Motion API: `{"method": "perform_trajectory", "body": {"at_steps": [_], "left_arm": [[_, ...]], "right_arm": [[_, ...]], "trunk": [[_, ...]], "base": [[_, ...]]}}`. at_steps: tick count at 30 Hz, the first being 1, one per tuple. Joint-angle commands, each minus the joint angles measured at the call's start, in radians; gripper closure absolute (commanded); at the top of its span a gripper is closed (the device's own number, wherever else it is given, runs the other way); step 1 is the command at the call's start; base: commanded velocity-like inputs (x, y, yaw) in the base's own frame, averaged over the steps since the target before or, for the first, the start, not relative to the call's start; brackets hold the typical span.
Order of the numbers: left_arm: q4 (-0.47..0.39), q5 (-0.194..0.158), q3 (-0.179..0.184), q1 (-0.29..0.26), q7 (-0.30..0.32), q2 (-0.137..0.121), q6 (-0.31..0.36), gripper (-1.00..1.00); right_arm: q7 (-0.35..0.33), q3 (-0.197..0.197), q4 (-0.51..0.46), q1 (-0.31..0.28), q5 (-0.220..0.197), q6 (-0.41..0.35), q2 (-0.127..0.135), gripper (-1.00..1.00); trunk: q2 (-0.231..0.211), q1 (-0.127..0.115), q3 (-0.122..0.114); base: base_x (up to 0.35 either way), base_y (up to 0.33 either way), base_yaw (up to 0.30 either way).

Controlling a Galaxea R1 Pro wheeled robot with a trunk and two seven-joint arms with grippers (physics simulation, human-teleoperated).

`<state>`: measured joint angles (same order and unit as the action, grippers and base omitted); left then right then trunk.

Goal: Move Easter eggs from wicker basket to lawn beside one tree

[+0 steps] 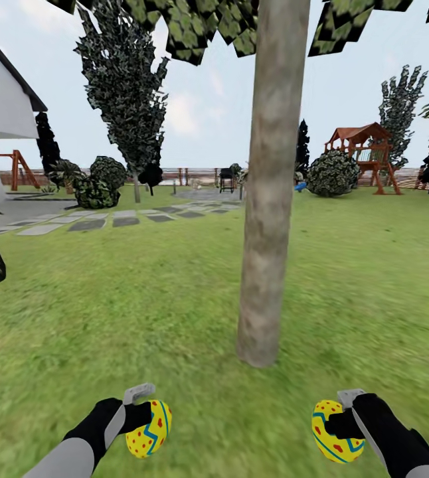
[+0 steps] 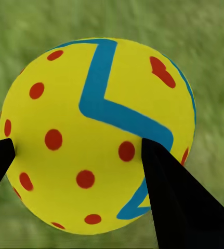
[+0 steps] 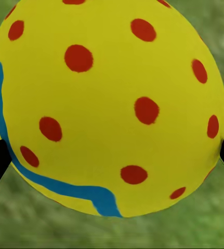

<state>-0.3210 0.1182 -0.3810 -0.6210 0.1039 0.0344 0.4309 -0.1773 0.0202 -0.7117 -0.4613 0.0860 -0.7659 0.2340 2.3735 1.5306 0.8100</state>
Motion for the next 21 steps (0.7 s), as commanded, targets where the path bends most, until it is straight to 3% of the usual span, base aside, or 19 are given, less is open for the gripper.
{"method": "perform_trajectory", "body": {"at_steps": [1, 7, 16, 21], "left_arm": [[-0.003, 0.011, -0.007, 0.000, 0.005, 0.001, 0.006, 1.00], [-0.003, 0.012, -0.007, 0.000, 0.005, 0.002, 0.006, 1.00], [-0.003, 0.012, -0.007, 0.000, 0.007, 0.004, 0.005, 1.00], [-0.002, 0.012, -0.007, 0.000, 0.007, 0.005, 0.006, 1.00]], "right_arm": [[-0.007, 0.002, -0.001, 0.000, 0.009, -0.004, 0.001, 1.00], [-0.007, 0.001, -0.001, 0.000, 0.009, -0.004, 0.001, 1.00], [-0.007, 0.001, 0.003, 0.000, 0.009, -0.005, 0.001, 1.00], [-0.007, 0.001, 0.003, 0.000, 0.009, -0.004, 0.001, 1.00]], "trunk": [[0.000, 0.000, 0.001], [0.000, 0.000, 0.001], [0.000, 0.000, 0.004], [0.000, 0.000, 0.005]], "base": [[0.337, 0.000, 0.000], [0.337, 0.000, -0.010], [0.337, 0.000, -0.262], [0.337, 0.000, -0.048]]}}
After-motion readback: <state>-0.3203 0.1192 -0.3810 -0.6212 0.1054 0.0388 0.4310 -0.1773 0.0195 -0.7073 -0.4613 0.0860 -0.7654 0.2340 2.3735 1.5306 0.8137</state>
